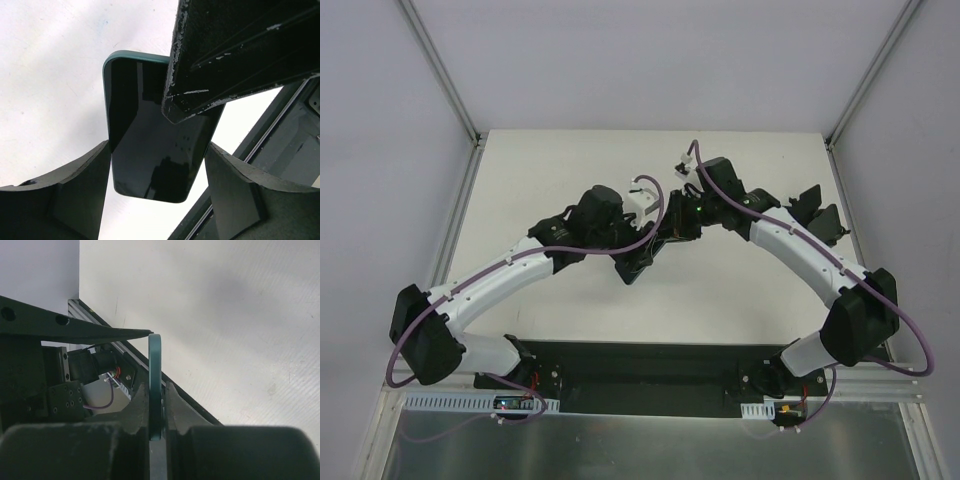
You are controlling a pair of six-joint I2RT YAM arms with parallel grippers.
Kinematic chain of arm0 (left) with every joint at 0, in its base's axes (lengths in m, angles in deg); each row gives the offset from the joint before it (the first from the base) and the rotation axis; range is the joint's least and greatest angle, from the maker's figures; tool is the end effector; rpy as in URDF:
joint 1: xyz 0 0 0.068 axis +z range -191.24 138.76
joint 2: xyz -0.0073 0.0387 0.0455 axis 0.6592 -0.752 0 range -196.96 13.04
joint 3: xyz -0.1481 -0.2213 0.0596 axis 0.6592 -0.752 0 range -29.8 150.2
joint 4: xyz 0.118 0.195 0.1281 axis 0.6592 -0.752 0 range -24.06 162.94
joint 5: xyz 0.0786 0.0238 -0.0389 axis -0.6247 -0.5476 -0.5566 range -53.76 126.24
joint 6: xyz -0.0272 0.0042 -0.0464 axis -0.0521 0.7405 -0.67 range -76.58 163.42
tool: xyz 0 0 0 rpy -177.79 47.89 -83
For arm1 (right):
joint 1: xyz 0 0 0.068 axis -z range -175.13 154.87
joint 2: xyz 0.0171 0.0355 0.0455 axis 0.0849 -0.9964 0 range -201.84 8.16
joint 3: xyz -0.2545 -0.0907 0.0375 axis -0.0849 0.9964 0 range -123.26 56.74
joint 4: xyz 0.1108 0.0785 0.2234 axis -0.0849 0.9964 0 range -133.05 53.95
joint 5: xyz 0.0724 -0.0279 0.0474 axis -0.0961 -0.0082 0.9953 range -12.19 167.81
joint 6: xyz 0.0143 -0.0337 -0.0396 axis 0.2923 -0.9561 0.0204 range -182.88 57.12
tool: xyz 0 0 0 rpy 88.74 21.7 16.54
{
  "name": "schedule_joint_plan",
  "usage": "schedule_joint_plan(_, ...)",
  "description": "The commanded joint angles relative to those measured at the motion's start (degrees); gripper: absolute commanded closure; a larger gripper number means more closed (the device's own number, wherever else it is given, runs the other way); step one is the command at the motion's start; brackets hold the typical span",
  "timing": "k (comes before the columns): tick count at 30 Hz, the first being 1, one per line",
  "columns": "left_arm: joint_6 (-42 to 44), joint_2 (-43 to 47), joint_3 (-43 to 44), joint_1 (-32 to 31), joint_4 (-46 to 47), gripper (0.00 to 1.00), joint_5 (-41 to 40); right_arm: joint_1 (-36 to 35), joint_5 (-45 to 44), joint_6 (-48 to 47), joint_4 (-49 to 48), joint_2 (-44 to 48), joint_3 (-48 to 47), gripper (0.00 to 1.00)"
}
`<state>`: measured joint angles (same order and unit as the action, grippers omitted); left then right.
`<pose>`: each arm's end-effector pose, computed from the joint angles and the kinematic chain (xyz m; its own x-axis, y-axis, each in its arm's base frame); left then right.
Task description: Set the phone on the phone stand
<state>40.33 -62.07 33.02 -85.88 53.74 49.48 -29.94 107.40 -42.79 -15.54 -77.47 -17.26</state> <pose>0.2056 -0.2144 0.3184 -0.4154 0.3366 -0.8451 0.8017 0.5743 -0.1654 0.2637 0.2048 0.3198 -0.7653 -0.1682 -0.6214 -0.5835 0.5890 0.5592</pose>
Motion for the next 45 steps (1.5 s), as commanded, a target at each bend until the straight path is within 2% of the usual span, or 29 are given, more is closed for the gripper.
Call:
schedule_joint_plan(1, 1.2, 4.2, 0.5, -1.0, 2.9, 1.0, -1.6, -0.1, 2.6, 0.3, -3.6, 0.5, 0.0, 0.99)
schedule_joint_plan(2, 0.3, 4.4, 0.6, -0.9, 2.5, 1.0, -2.6, -0.2, 2.4, 0.1, -3.9, 1.0, 0.0, 0.99)
schedule_joint_plan(3, -0.2, 4.6, 1.0, -0.9, 2.1, 0.89, -3.6, -0.1, 1.8, -0.4, -3.9, 1.5, 0.1, 0.99)
schedule_joint_plan(4, -0.6, 4.9, 1.3, -0.9, 1.7, 0.73, -4.4, 0.0, -0.2, -0.9, -4.0, 2.2, 0.3, 0.99)
schedule_joint_plan(5, -1.3, 5.1, 1.5, -0.9, 1.2, 0.47, -5.9, 0.3, -1.1, -1.5, -4.0, 3.6, 0.5, 0.99)
schedule_joint_plan(7, -2.0, 6.1, 1.9, -0.8, 0.7, 0.35, -7.5, 2.2, -2.2, -2.7, -4.0, 4.8, 0.9, 0.99)
schedule_joint_plan(8, -2.5, 6.6, 2.1, -0.8, 0.0, 0.26, -9.3, 3.3, -1.8, -2.9, -4.0, 5.8, 1.0, 0.99)
schedule_joint_plan(12, -3.9, 9.4, 2.2, -0.7, -1.2, 0.15, -15.8, 11.1, -2.5, -5.1, -3.7, 9.1, 2.2, 1.0)
schedule_joint_plan(16, -5.4, 12.8, 1.2, -0.6, -1.4, 0.11, -20.2, 21.0, -8.8, -13.9, -3.2, 14.9, 1.2, 0.99)
schedule_joint_plan(18, -5.7, 13.9, 0.7, -0.7, -1.4, 0.11, -20.4, 23.5, -12.7, -22.1, -2.2, 16.5, -0.7, 1.0)
schedule_joint_plan(20, -5.9, 14.3, 0.6, -0.8, -1.4, 0.11, -20.4, 26.9, -22.6, -28.8, 0.2, 17.4, -3.9, 1.0)
schedule_joint_plan(23, -5.5, 14.9, 0.5, -1.4, -1.4, 0.11, -21.3, 33.6, -28.4, -33.1, 0.4, 17.0, -5.9, 1.0)
schedule_joint_plan(28, -4.4, 15.5, 0.4, -2.8, -1.4, 0.1, -23.9, 45.4, -20.4, -36.3, -6.0, 12.4, -7.5, 1.0)
schedule_joint_plan(31, -4.1, 15.8, 0.3, -3.1, -1.4, 0.1, -24.7, 50.0, -16.1, -37.1, -7.5, 8.7, -9.5, 0.99)
schedule_joint_plan(34, -3.9, 15.7, 0.2, -3.6, -1.4, 0.1, -25.4, 52.0, -12.6, -40.3, -8.5, 5.7, -10.3, 1.0)
schedule_joint_plan(45, -3.2, 14.9, 0.0, -4.2, -1.4, 0.09, -26.2, 54.0, -10.4, -45.9, -8.3, -0.4, -8.1, 1.0)
